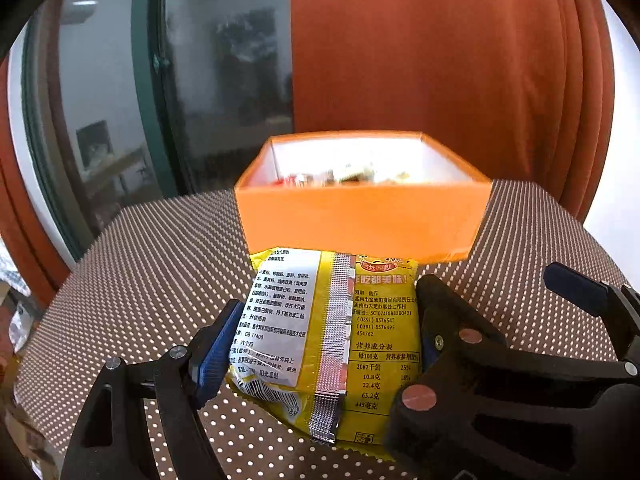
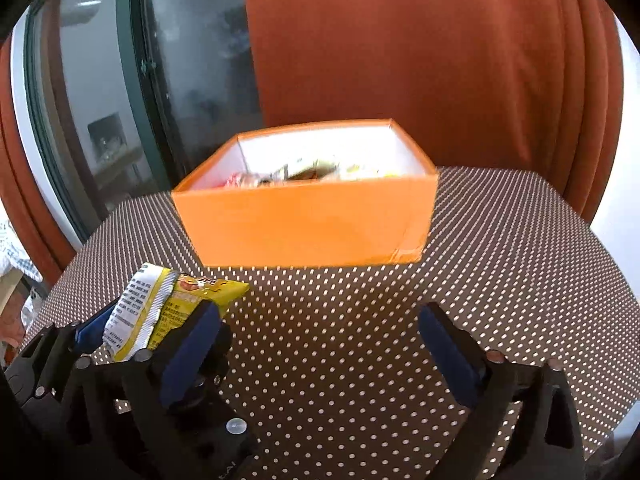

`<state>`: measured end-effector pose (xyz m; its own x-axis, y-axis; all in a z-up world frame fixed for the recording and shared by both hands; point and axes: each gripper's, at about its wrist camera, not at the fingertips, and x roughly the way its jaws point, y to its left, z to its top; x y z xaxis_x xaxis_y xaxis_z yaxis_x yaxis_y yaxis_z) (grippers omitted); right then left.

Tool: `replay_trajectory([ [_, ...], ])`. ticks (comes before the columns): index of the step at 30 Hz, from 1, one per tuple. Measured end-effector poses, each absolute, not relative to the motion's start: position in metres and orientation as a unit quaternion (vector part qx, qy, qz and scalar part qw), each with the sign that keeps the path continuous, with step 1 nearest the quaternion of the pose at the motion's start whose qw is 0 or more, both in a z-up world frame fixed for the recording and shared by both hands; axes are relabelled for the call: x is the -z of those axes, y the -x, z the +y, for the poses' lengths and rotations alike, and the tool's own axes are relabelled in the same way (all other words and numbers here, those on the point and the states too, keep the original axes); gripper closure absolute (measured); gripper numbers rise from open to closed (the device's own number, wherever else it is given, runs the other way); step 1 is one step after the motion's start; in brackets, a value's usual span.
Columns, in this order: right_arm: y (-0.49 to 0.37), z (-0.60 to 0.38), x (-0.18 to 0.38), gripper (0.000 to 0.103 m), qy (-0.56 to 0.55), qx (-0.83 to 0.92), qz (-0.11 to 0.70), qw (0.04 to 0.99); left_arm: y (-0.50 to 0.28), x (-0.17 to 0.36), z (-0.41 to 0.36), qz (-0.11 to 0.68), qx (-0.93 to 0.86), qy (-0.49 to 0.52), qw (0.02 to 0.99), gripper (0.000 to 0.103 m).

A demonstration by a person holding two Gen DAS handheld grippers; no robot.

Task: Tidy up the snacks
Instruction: 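Lift the yellow bag with the left tool and carry it over the box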

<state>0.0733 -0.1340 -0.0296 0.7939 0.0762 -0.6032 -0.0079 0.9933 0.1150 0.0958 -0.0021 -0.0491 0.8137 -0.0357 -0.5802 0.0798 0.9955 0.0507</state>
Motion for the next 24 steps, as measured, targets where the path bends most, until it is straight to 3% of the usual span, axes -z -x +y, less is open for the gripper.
replay_trajectory([
  [24,-0.071,-0.155,-0.072,0.000,-0.041,-0.029,0.225,0.973,-0.094,-0.054,-0.019,0.208,0.025,-0.016,0.978,0.023],
])
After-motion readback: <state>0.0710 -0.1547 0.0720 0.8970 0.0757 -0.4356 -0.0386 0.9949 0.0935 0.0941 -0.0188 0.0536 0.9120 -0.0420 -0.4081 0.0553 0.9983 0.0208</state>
